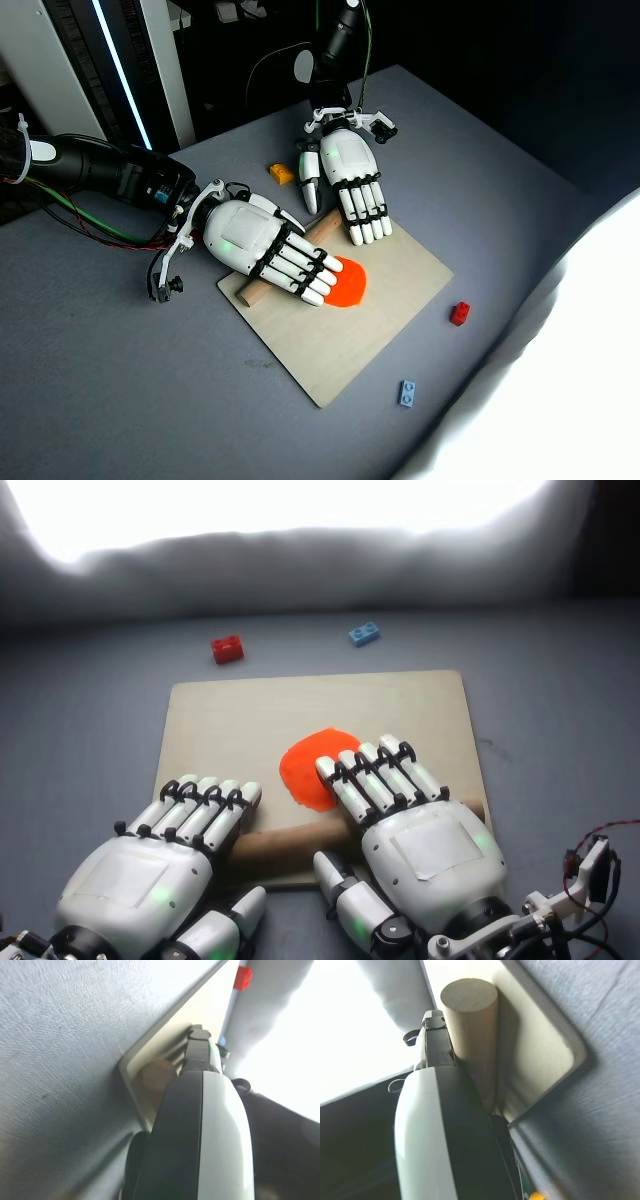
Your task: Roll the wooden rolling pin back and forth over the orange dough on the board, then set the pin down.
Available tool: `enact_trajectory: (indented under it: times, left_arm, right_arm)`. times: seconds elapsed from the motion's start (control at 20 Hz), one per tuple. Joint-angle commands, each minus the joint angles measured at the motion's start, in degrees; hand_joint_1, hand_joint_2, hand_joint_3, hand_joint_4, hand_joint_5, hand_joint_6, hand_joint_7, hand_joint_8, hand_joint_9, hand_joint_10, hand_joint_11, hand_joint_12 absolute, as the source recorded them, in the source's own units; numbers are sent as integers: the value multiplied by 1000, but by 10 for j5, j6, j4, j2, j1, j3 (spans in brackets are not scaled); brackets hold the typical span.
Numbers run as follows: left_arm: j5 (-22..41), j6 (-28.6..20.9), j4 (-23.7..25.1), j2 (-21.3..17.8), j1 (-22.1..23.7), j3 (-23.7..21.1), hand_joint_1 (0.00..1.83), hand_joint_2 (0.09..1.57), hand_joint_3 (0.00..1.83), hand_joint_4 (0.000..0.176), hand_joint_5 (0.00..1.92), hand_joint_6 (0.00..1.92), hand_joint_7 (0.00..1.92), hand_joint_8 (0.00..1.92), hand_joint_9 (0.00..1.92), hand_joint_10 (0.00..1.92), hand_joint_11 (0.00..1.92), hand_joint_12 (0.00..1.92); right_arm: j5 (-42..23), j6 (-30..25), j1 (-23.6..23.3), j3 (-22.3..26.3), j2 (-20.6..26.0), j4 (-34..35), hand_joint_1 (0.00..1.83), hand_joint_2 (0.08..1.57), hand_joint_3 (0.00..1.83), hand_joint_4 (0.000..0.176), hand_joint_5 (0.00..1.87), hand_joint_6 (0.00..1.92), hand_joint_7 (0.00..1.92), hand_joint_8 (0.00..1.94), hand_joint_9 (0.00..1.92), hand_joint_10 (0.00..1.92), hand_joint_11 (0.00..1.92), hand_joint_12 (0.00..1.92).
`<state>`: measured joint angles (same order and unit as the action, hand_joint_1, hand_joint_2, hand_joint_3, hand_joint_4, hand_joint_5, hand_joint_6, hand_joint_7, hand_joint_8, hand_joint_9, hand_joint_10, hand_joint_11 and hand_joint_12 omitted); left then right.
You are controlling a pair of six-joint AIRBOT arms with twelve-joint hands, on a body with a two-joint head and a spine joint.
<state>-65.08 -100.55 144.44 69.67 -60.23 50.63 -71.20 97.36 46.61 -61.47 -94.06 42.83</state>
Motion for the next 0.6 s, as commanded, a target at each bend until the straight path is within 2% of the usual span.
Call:
enact_trajectory:
  times: [0.0, 0.45, 0.5, 0.55]
  left_arm:
    - [-35, -1, 16, 5, -5, -1, 0, 1571, 82, 0, 0, 0, 0, 0, 0, 0, 7, 4]
    - [-35, -1, -5, 7, -6, 2, 0, 1571, 76, 0, 0, 0, 0, 0, 0, 0, 6, 12]
    - [-36, -1, -11, 7, -4, 2, 0, 1571, 76, 0, 0, 0, 0, 0, 0, 0, 6, 12]
    - [-59, -8, -37, 7, -1, -4, 0, 1571, 75, 0, 0, 0, 4, 2, 0, 0, 1, 11]
  right_arm:
    - [-27, 7, -3, -2, -2, -27, 0, 1571, 96, 0, 80, 5, 67, 1, 32, 3, 0, 0]
    - [-27, 7, -4, -3, -2, -27, 0, 1571, 102, 0, 91, 8, 82, 5, 43, 6, 0, 0]
    - [-27, 7, -4, -3, -2, -27, 0, 1571, 102, 0, 91, 8, 82, 5, 43, 6, 0, 0]
    - [-26, 7, -4, -3, -2, -27, 0, 1571, 103, 0, 90, 7, 83, 5, 44, 6, 0, 0]
